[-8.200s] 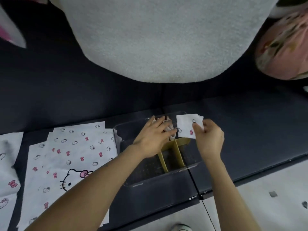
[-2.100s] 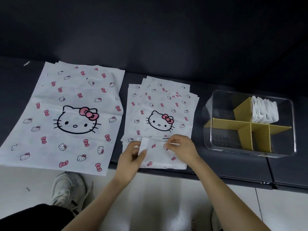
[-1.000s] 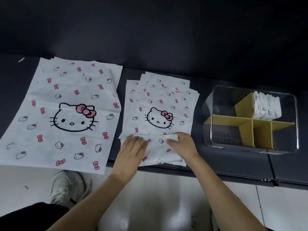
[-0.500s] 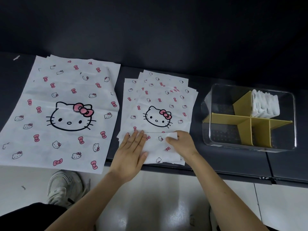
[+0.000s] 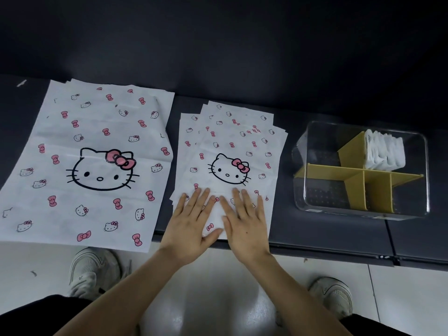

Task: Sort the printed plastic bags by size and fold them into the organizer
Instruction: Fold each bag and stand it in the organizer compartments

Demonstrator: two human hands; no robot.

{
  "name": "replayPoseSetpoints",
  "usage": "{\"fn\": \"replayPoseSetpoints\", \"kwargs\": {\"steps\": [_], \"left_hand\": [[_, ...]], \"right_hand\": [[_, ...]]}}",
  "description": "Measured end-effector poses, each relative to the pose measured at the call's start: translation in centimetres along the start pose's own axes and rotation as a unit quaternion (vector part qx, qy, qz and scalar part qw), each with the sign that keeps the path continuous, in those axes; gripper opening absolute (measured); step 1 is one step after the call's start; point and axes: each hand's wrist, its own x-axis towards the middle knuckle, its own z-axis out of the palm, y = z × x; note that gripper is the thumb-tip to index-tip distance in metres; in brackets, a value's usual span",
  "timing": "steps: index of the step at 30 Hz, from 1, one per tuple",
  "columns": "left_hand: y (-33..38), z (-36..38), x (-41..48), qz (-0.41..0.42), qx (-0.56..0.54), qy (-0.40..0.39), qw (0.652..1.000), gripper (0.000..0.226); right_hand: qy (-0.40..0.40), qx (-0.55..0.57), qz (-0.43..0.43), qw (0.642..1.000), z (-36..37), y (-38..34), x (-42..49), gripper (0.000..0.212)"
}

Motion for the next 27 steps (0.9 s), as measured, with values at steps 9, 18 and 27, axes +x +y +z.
{"fn": "replayPoseSetpoints", "kwargs": {"steps": [9,18,27], "left_hand": [[0.1,-0.3,0.1,-0.004,0.02,-0.015,1.0,0.07],[-0.6,-0.7,0.4,0.034,0.081,-0.046,0.995,0.073],[-1.7,-1.5,1.8,0.133,0.072,-0.021,0.988,0.07]], "right_hand": [[-0.068,0.057,0.055,0.995,-2.5,4.9,-1.2,0.065],[-0.175,0.102,0.104,0.974,-5.7,5.1,4.8,0.038],[-0.232,0.163,0.095,0.954,-6.6,4.1,4.0,0.02]]}}
